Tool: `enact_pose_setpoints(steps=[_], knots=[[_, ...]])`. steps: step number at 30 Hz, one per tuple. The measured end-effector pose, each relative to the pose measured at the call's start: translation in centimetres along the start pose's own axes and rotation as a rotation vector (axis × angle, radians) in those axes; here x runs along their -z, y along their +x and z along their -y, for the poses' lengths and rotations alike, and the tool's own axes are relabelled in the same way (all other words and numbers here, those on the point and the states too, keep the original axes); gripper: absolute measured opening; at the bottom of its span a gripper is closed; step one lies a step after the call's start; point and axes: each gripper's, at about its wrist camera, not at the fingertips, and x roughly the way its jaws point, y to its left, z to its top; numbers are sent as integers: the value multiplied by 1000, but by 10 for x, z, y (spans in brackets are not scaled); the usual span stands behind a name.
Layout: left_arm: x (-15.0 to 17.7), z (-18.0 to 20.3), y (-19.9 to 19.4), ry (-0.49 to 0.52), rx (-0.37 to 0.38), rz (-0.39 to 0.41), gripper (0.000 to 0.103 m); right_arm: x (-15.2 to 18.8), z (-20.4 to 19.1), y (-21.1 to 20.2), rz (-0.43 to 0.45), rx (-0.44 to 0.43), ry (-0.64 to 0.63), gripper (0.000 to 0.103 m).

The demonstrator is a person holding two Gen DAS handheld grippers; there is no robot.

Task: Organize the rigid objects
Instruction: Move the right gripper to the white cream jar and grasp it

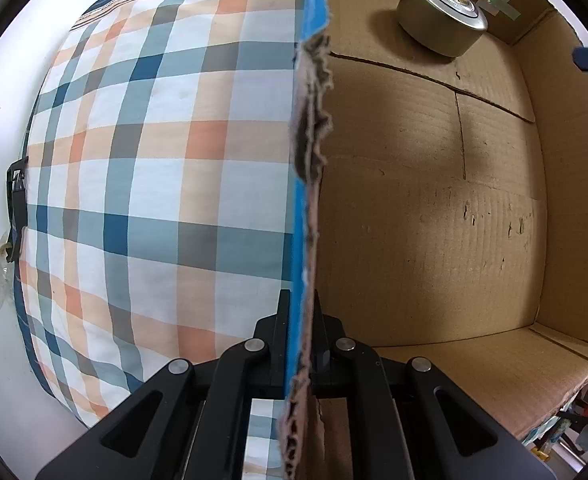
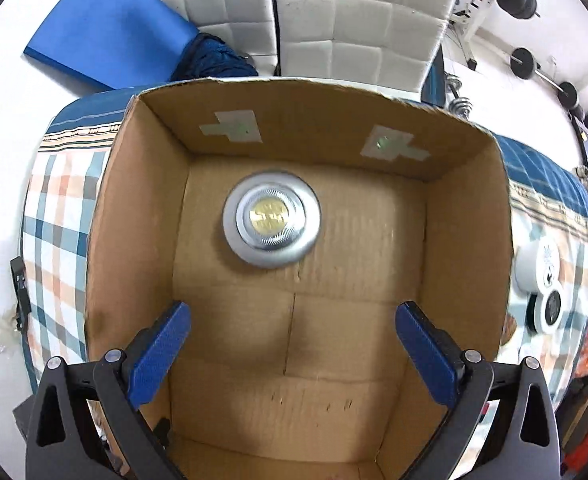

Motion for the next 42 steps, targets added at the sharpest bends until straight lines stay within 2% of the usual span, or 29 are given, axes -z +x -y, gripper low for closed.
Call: enact_pose_setpoints(steps=[8, 12, 15, 20, 23, 25, 28, 31, 32, 33, 36, 42], knots=[[3, 2, -3, 6, -2, 9, 4, 22, 15, -26, 76, -27, 76, 103], [4, 2, -3, 3, 2, 11, 4, 33, 29, -51, 136, 7, 74, 103], [5, 1, -5, 4, 5, 15, 4, 47, 65, -69, 140, -18, 184, 103], [4, -1, -7, 9, 13, 19, 4, 72, 144, -86, 144, -6, 349, 103], [4, -2, -6, 2, 13, 22, 4, 91, 201, -84, 190, -55, 528, 103], [5, -3, -6, -6, 12, 24, 4, 102, 240, -76, 204, -153, 677, 103], [5, -4, -5, -20, 10, 22, 4, 105, 279, -55, 156, -221, 797, 103], [4, -7, -6, -39, 9, 22, 5, 94, 303, -41, 132, -115, 806, 103], [5, -6, -7, -49, 8, 23, 5, 86, 308, -32, 86, -46, 778, 103], [6, -6, -7, -54, 4, 23, 5, 78, 311, -25, 62, -21, 751, 103], [7, -4, -6, -61, -15, 25, 6, 61, 328, 3, 16, -13, 723, 103], [12, -3, -5, -94, -14, 25, 6, 30, 343, 42, 12, -74, 731, 103]])
